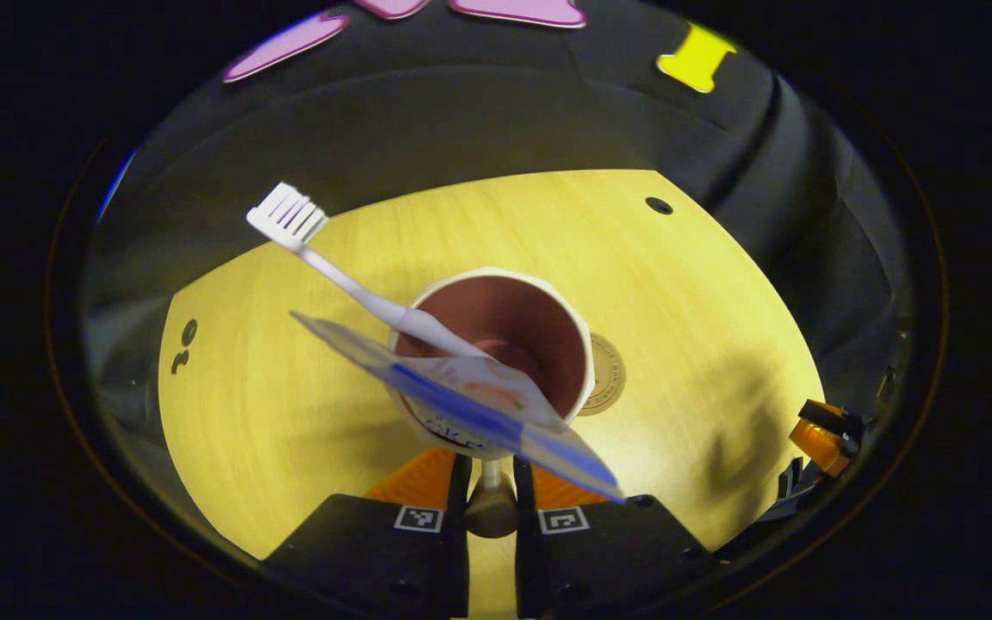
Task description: Put the toothbrush and toothpaste on the desktop into the cup, then pick up the cup and place it on the coaster on the desktop.
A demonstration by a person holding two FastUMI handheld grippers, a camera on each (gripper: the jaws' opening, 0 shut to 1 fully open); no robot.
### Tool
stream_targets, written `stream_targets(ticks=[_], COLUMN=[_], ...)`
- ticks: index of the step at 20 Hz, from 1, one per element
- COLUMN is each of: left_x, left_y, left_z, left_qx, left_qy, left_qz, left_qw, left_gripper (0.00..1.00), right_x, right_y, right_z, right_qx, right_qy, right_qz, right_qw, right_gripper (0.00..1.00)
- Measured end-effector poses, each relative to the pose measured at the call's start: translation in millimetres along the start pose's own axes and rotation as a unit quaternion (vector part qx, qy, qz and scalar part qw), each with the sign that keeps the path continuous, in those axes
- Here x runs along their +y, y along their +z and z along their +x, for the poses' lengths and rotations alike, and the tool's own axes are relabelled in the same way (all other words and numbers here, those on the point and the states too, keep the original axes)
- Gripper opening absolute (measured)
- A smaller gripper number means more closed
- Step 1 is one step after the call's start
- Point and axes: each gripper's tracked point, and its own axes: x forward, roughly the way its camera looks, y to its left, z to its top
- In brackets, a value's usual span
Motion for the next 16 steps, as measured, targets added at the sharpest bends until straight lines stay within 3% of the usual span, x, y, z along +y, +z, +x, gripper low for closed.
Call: stream_targets(ticks=[2,3,8,10,11,14,15,16], left_x=[-18.1,-26.1,-59.3,-64.9,-64.4,-63.5,-64.8,-65.8], left_y=[5.8,7.7,8.5,10.4,9.8,8.2,7.3,6.9], left_z=[8.3,11.4,30.5,37.6,39.6,44.9,45.7,45.7], left_qx=[0.004,0.007,0.029,0.034,0.038,0.048,0.05,0.052], left_qy=[-0.006,-0.009,-0.023,-0.021,-0.016,-0.005,-0.006,-0.007], left_qz=[0.015,0.021,0.047,0.056,0.063,0.086,0.087,0.087], left_qw=[1.0,1.0,0.998,0.998,0.997,0.995,0.995,0.995], left_gripper=[0.3,0.25,0.25,0.21,0.26,0.26,0.21,0.26], right_x=[-3.1,-6.2,-21.2,-27.2,-29.3,-35.8,-36.0,-36.4], right_y=[-2.6,-2.9,-2.1,-1.7,-2.4,-3.2,-4.8,-5.5], right_z=[-3.2,-4.3,-14.0,-15.4,-15.4,-16.9,-17.2,-14.9], right_qx=[0.002,0.001,-0.009,-0.012,-0.012,-0.011,-0.01,-0.007], right_qy=[0.0,-0.001,-0.012,-0.016,-0.018,-0.023,-0.023,-0.021], right_qz=[0.005,0.008,0.018,0.024,0.026,0.023,0.023,0.024], right_qw=[1.0,1.0,1.0,1.0,0.999,0.999,0.999,0.999], right_gripper=[0.98,0.98,0.98,0.98,0.98,0.98,0.98,0.98])
